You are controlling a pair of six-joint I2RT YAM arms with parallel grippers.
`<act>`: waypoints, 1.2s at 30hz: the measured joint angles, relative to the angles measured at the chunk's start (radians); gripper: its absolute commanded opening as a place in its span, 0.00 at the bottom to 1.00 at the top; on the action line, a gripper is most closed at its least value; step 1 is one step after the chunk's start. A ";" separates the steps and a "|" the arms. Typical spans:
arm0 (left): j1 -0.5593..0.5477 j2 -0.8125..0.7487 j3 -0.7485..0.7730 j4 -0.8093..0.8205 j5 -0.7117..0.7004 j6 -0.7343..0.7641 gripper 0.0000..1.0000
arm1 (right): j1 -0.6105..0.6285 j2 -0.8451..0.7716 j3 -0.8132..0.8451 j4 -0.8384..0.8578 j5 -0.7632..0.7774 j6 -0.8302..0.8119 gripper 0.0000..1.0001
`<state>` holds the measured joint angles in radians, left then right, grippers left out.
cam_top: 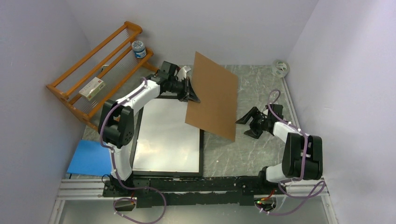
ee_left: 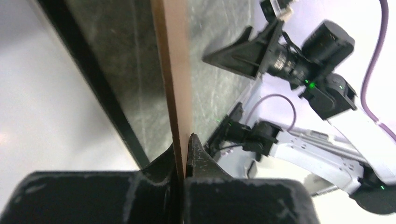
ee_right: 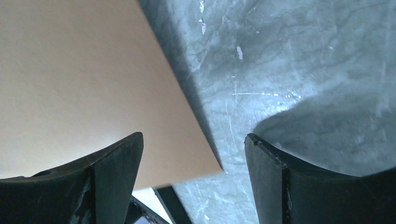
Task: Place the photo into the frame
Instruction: Pick up the photo frame item at the center of the board, then move the photo frame to the center of the board.
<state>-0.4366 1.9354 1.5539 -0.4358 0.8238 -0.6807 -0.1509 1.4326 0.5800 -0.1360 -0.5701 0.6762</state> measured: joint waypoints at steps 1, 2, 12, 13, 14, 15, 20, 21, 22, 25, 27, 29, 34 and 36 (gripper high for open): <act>0.011 -0.001 0.025 -0.026 -0.019 0.022 0.03 | 0.000 -0.015 0.005 -0.022 0.019 -0.002 0.85; 0.024 -0.005 0.049 -0.052 -0.041 0.045 0.03 | 0.000 -0.032 0.007 -0.040 0.034 -0.003 0.85; 0.161 -0.216 0.170 -0.237 -0.291 0.244 0.03 | 0.220 -0.037 0.150 -0.171 0.235 -0.013 0.67; 0.170 -0.251 0.172 -0.243 -0.325 0.257 0.03 | 0.266 -0.012 0.179 -0.179 0.261 -0.009 0.67; 0.175 -0.284 0.173 -0.245 -0.362 0.270 0.03 | 0.308 0.016 0.207 -0.185 0.284 -0.003 0.66; 0.179 -0.312 0.174 -0.246 -0.394 0.277 0.03 | 0.340 0.039 0.230 -0.190 0.302 0.002 0.65; 0.180 -0.449 0.174 -0.261 -0.591 0.320 0.03 | 0.536 0.215 0.398 -0.227 0.396 0.028 0.64; 0.180 -0.468 0.174 -0.266 -0.623 0.325 0.03 | 0.570 0.253 0.438 -0.236 0.410 0.032 0.64; 0.181 -0.486 0.174 -0.272 -0.660 0.331 0.03 | 0.602 0.293 0.478 -0.243 0.425 0.037 0.64; 0.185 -0.509 0.173 -0.304 -0.721 0.343 0.03 | 0.673 0.388 0.584 -0.273 0.463 0.044 0.62; 0.188 -0.511 0.171 -0.325 -0.746 0.347 0.03 | 0.707 0.444 0.657 -0.304 0.492 0.050 0.60; 0.192 -0.511 0.162 -0.339 -0.762 0.347 0.02 | 0.730 0.484 0.712 -0.328 0.525 0.052 0.58; 0.195 -0.516 0.125 -0.357 -0.770 0.347 0.02 | 0.755 0.521 0.769 -0.393 0.597 0.059 0.50; 0.195 -0.520 0.111 -0.360 -0.770 0.347 0.02 | 0.759 0.528 0.783 -0.410 0.608 0.062 0.47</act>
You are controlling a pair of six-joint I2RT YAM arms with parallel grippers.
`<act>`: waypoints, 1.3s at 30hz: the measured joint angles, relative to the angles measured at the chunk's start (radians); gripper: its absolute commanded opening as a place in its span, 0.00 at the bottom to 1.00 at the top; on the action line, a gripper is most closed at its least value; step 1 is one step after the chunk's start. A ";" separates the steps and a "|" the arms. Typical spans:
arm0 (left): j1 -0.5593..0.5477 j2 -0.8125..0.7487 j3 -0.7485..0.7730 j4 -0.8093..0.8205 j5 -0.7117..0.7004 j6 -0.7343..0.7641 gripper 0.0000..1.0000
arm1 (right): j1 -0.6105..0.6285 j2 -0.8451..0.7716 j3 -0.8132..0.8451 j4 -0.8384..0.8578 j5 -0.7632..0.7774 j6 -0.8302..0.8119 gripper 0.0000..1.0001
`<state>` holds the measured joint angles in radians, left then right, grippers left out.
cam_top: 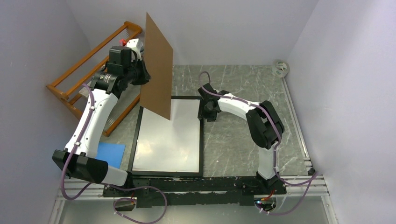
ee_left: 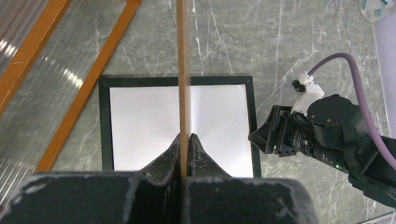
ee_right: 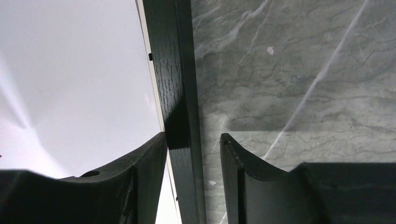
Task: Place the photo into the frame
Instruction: Move the photo frame to the center of the board, then place the photo frame item in the photo frame.
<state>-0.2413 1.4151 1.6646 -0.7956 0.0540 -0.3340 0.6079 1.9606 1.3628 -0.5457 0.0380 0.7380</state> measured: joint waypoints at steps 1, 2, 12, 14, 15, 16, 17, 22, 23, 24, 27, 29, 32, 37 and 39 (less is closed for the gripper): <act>0.001 -0.002 -0.005 -0.001 0.000 0.000 0.03 | 0.003 0.004 0.010 -0.010 0.011 -0.001 0.45; 0.001 -0.004 -0.008 -0.003 0.000 0.000 0.02 | 0.005 0.007 0.019 -0.019 0.018 -0.003 0.43; 0.005 -0.018 -0.008 -0.006 0.036 -0.003 0.03 | 0.008 0.039 0.081 -0.080 0.033 -0.043 0.27; 0.005 -0.014 -0.008 -0.011 0.060 -0.004 0.03 | -0.014 0.033 0.072 -0.076 0.020 -0.064 0.27; 0.005 -0.011 -0.008 -0.014 0.075 -0.005 0.03 | -0.030 0.023 0.056 -0.066 0.006 -0.077 0.26; 0.005 -0.010 -0.008 -0.015 0.086 -0.005 0.03 | -0.046 0.014 0.041 -0.056 -0.004 -0.090 0.26; 0.005 -0.007 -0.008 -0.016 0.101 -0.006 0.03 | -0.068 -0.001 0.019 -0.045 -0.017 -0.112 0.26; 0.005 0.014 -0.008 -0.017 0.192 -0.012 0.03 | -0.207 -0.049 -0.047 -0.027 -0.057 -0.259 0.25; 0.005 0.019 -0.008 -0.017 0.214 -0.012 0.03 | -0.224 -0.052 -0.052 -0.023 -0.064 -0.285 0.25; 0.005 0.024 -0.008 -0.016 0.234 -0.013 0.03 | -0.251 -0.057 -0.058 -0.014 -0.079 -0.320 0.25; 0.005 0.039 -0.008 -0.013 0.279 -0.021 0.03 | -0.297 -0.060 -0.063 -0.002 -0.105 -0.388 0.36; 0.005 0.050 -0.008 -0.009 0.305 -0.027 0.03 | -0.320 -0.060 -0.063 0.000 -0.114 -0.423 0.48; 0.005 0.059 -0.008 -0.003 0.330 -0.031 0.03 | -0.344 -0.061 -0.057 -0.005 -0.121 -0.442 0.61; 0.005 0.069 0.006 0.004 0.362 -0.054 0.03 | -0.391 -0.122 -0.057 0.001 -0.175 -0.398 0.78; 0.005 0.081 0.029 0.006 0.374 -0.064 0.03 | -0.417 -0.179 -0.062 0.016 -0.205 -0.373 0.80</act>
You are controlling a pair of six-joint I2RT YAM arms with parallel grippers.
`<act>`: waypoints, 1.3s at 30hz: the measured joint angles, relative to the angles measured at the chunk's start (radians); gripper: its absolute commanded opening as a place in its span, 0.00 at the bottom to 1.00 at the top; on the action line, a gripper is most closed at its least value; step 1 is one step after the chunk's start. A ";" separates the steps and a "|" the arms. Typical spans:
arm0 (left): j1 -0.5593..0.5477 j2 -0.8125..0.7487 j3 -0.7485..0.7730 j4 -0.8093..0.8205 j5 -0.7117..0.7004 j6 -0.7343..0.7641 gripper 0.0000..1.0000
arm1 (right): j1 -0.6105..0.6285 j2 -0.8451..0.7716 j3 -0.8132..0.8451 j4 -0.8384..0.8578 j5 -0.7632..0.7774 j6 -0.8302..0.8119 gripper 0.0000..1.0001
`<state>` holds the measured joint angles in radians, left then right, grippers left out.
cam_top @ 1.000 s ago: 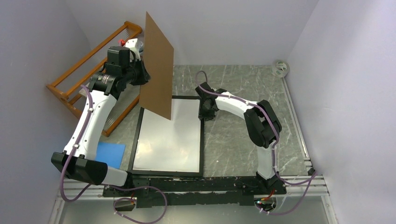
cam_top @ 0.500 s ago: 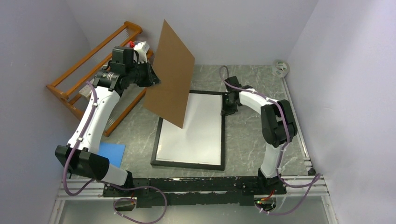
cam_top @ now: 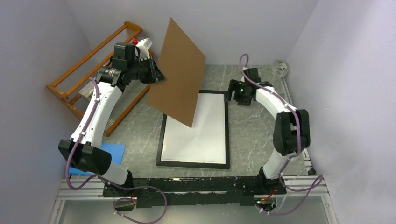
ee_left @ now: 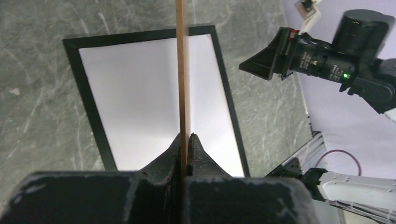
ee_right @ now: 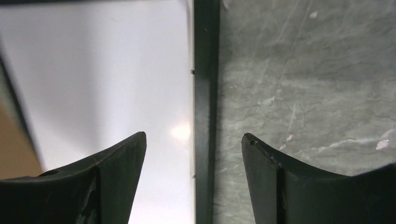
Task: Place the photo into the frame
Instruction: Place the photo frame item in the photo frame.
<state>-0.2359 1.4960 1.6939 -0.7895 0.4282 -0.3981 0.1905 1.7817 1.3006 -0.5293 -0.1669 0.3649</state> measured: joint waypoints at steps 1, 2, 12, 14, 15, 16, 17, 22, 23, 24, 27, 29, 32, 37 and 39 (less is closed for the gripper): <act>0.000 0.007 0.014 0.001 0.008 -0.008 0.03 | -0.014 -0.035 -0.005 0.014 -0.017 0.017 0.80; 0.000 0.010 0.023 0.005 0.016 -0.015 0.02 | -0.027 -0.074 -0.012 0.031 -0.035 0.037 0.81; 0.004 0.048 0.074 0.200 0.263 -0.197 0.03 | -0.113 -0.308 -0.272 0.503 -0.347 0.477 0.79; 0.004 0.051 0.075 0.262 0.320 -0.256 0.03 | -0.123 -0.323 -0.329 0.610 -0.396 0.575 0.78; 0.004 0.053 0.075 0.301 0.348 -0.290 0.03 | -0.126 -0.327 -0.341 0.647 -0.419 0.613 0.78; 0.004 0.055 0.074 0.339 0.373 -0.326 0.02 | -0.129 -0.330 -0.343 0.680 -0.443 0.647 0.77; 0.004 0.056 0.073 0.375 0.396 -0.357 0.03 | -0.130 -0.332 -0.343 0.714 -0.459 0.670 0.77; 0.016 0.057 0.072 0.518 0.475 -0.482 0.02 | -0.146 -0.400 -0.365 0.882 -0.513 0.774 0.81; 0.018 0.057 0.073 0.528 0.484 -0.492 0.02 | -0.151 -0.423 -0.371 0.886 -0.510 0.779 0.81; 0.019 0.057 0.074 0.535 0.489 -0.503 0.03 | -0.158 -0.460 -0.378 0.881 -0.495 0.780 0.82; 0.021 0.056 0.074 0.541 0.493 -0.522 0.02 | -0.180 -0.552 -0.403 0.865 -0.442 0.767 0.84; 0.026 0.054 0.074 0.542 0.492 -0.526 0.03 | -0.193 -0.610 -0.426 0.856 -0.399 0.756 0.86; 0.037 0.053 0.074 0.547 0.491 -0.541 0.02 | -0.208 -0.677 -0.450 0.836 -0.350 0.742 0.88; 0.050 0.053 0.048 0.602 0.491 -0.581 0.03 | -0.217 -0.717 -0.455 0.861 -0.333 0.742 0.91; 0.054 0.053 0.034 0.627 0.493 -0.608 0.03 | -0.217 -0.711 -0.455 0.891 -0.349 0.742 0.92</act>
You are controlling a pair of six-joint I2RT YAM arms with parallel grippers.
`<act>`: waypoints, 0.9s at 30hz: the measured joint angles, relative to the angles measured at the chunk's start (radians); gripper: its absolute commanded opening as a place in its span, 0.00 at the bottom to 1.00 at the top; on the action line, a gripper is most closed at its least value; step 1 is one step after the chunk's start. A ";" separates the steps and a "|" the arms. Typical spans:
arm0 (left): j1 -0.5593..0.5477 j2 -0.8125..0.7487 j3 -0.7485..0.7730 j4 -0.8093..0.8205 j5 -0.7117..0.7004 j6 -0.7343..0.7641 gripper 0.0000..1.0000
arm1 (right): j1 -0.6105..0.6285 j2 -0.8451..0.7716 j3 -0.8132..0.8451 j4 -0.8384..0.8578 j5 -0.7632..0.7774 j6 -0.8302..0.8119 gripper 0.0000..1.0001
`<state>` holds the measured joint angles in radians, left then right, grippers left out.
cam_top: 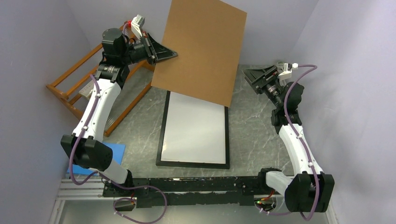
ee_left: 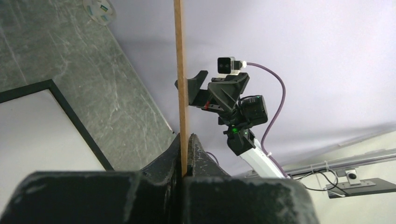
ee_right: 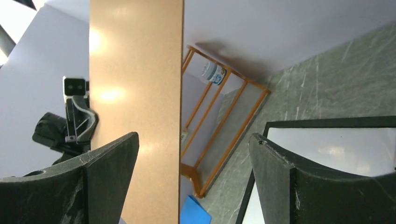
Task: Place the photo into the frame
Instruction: Place the photo frame item in the photo frame.
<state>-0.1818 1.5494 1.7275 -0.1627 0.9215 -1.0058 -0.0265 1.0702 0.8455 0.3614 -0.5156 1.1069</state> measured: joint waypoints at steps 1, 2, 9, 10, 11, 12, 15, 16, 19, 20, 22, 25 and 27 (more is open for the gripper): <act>0.000 0.000 -0.005 0.011 0.000 -0.014 0.03 | 0.000 0.006 0.000 0.010 -0.016 0.000 0.92; 0.000 0.000 -0.008 0.025 0.004 -0.034 0.03 | 0.000 0.020 0.006 0.021 -0.038 0.000 0.92; 0.004 0.008 -0.041 0.209 0.056 -0.194 0.02 | 0.009 0.169 0.060 0.130 -0.185 0.072 0.90; 0.006 0.012 -0.047 0.227 0.059 -0.212 0.03 | 0.010 0.180 0.060 0.167 -0.198 0.098 0.88; 0.010 0.018 -0.055 0.255 0.066 -0.235 0.03 | 0.011 0.188 0.060 0.204 -0.208 0.122 0.86; 0.011 0.024 -0.060 0.273 0.071 -0.253 0.02 | 0.011 0.193 0.060 0.233 -0.216 0.141 0.83; 0.011 0.035 -0.073 0.311 0.083 -0.302 0.03 | 0.028 0.214 0.062 0.333 -0.246 0.202 0.71; 0.010 0.036 -0.077 0.320 0.089 -0.318 0.02 | 0.039 0.223 0.065 0.357 -0.258 0.219 0.66; 0.010 0.036 -0.081 0.340 0.100 -0.333 0.03 | 0.068 0.257 0.089 0.417 -0.285 0.272 0.49; 0.011 0.036 -0.082 0.341 0.101 -0.334 0.04 | 0.074 0.269 0.097 0.441 -0.291 0.291 0.41; 0.011 0.036 -0.086 0.342 0.101 -0.331 0.16 | 0.080 0.282 0.102 0.488 -0.298 0.322 0.23; 0.011 0.036 -0.089 0.313 0.098 -0.301 0.39 | 0.083 0.287 0.090 0.561 -0.293 0.373 0.01; 0.011 0.028 -0.089 0.246 0.085 -0.241 0.55 | 0.084 0.287 0.077 0.578 -0.290 0.407 0.00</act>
<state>-0.1703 1.5776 1.6382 0.0830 1.0069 -1.2465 0.0570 1.3571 0.9226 0.9394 -0.8055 1.5139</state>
